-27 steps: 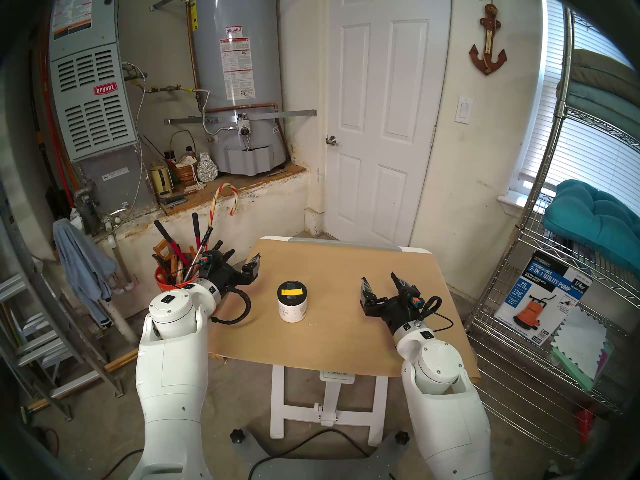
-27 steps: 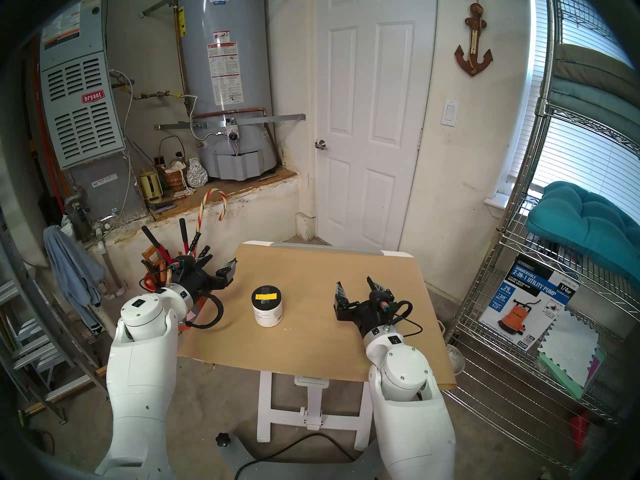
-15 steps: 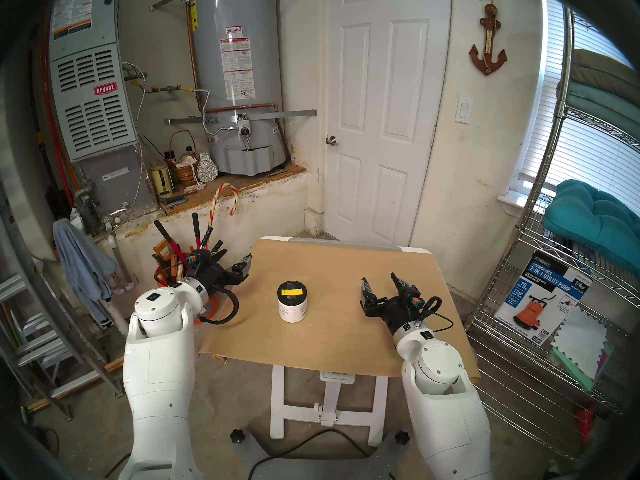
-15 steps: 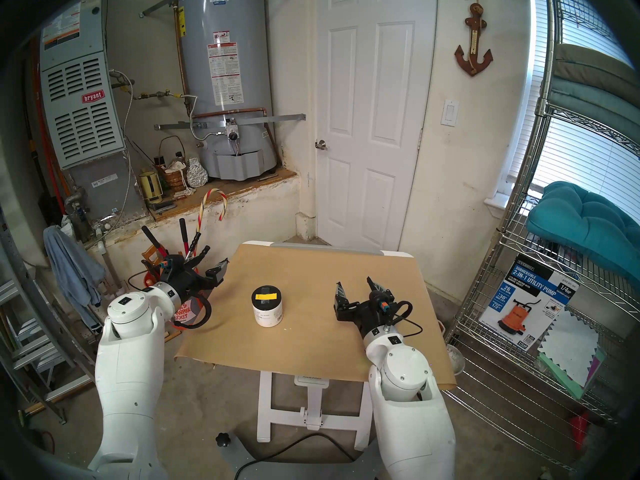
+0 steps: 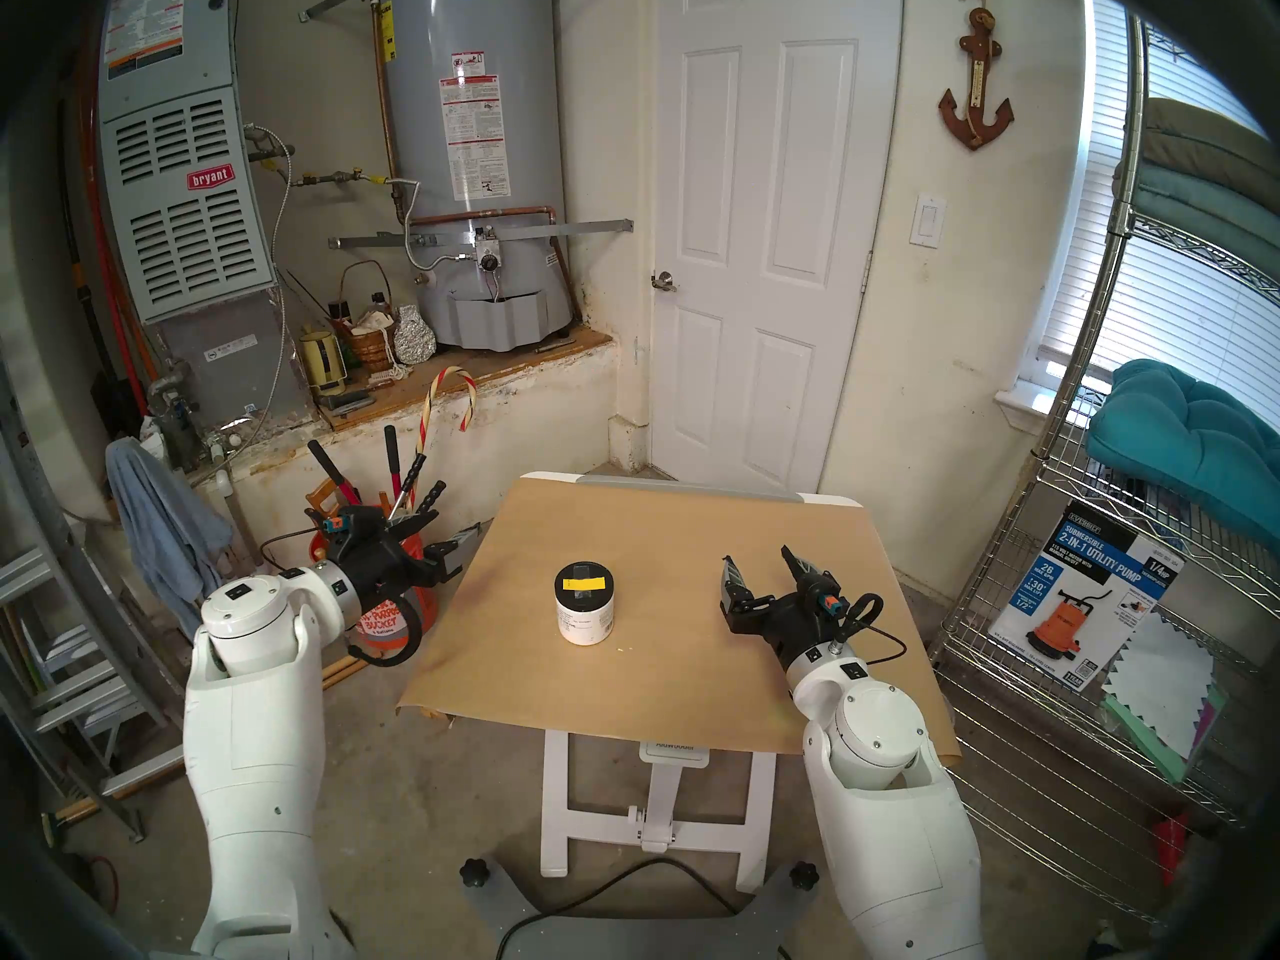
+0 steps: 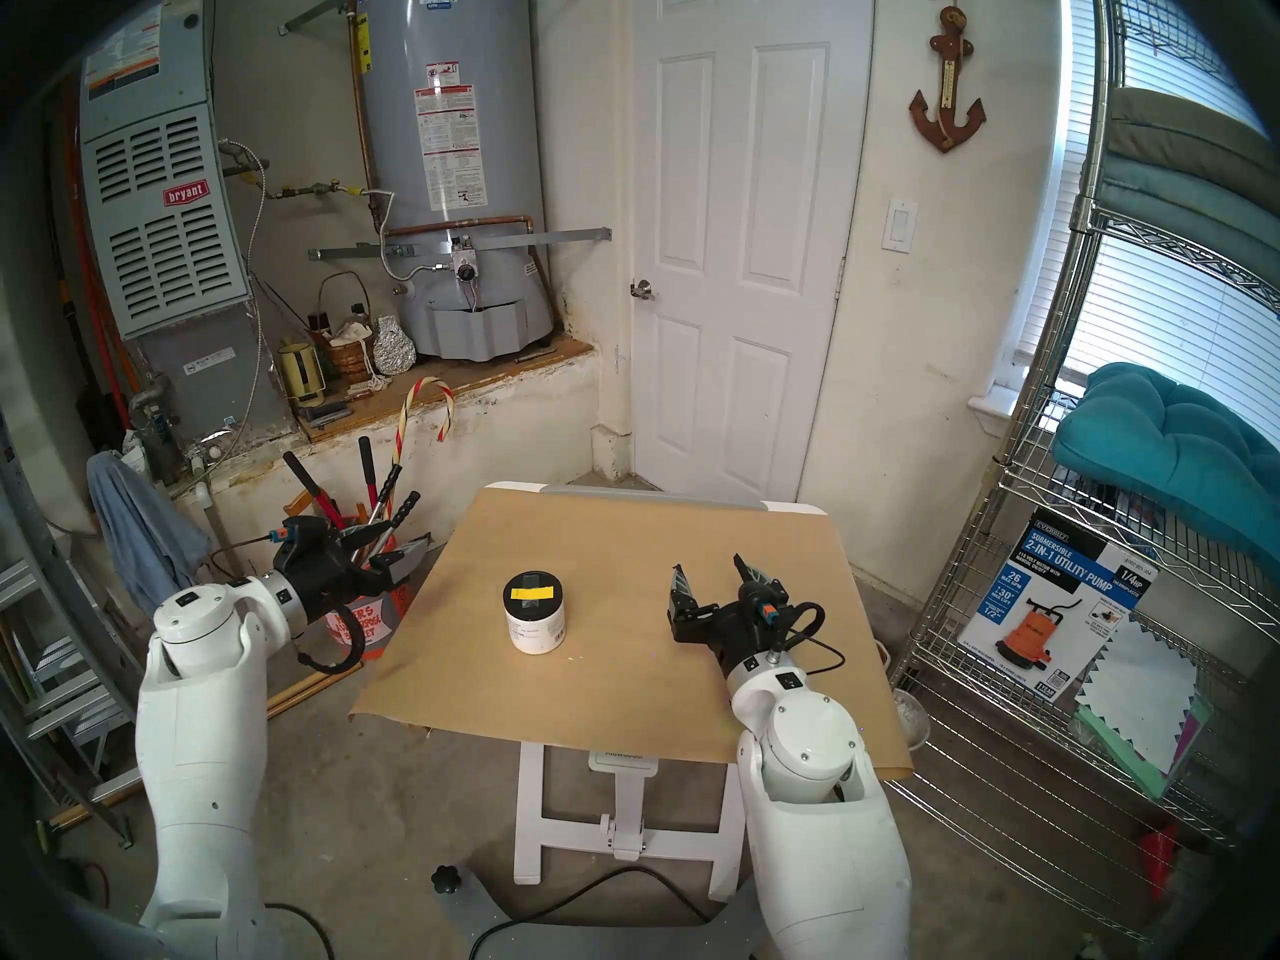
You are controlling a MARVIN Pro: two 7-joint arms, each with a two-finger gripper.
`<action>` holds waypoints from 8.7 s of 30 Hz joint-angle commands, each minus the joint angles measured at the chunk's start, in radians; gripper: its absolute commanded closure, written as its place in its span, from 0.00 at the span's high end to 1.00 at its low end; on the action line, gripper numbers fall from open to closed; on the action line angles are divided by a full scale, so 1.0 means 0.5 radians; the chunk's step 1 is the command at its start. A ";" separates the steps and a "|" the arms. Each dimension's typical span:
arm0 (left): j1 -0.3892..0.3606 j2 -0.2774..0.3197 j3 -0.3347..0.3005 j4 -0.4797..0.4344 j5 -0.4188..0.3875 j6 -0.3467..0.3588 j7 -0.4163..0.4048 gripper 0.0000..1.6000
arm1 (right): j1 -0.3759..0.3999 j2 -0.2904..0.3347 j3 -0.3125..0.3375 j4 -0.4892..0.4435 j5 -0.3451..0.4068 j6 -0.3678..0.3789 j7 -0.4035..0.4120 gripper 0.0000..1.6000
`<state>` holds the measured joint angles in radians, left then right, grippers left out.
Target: Open paint jar
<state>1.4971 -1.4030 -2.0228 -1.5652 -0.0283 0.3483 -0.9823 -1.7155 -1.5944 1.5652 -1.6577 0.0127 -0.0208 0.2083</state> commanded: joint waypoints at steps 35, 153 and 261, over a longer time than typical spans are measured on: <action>0.277 0.160 0.281 -0.262 0.303 -0.268 -0.322 1.00 | 0.017 0.000 -0.002 -0.044 -0.002 -0.006 -0.001 1.00; -1.009 -0.107 1.145 1.358 0.471 -0.797 -0.570 0.33 | 0.018 0.001 -0.002 -0.041 -0.001 -0.008 0.000 1.00; -1.064 -0.079 1.126 1.510 0.467 -0.880 -0.758 0.00 | 0.046 0.097 -0.002 -0.096 0.136 0.116 0.265 1.00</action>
<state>0.9774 -1.4438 -1.4538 -0.7896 0.2089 -0.0934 -1.3634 -1.7069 -1.5440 1.5709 -1.6734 0.0730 0.0475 0.3283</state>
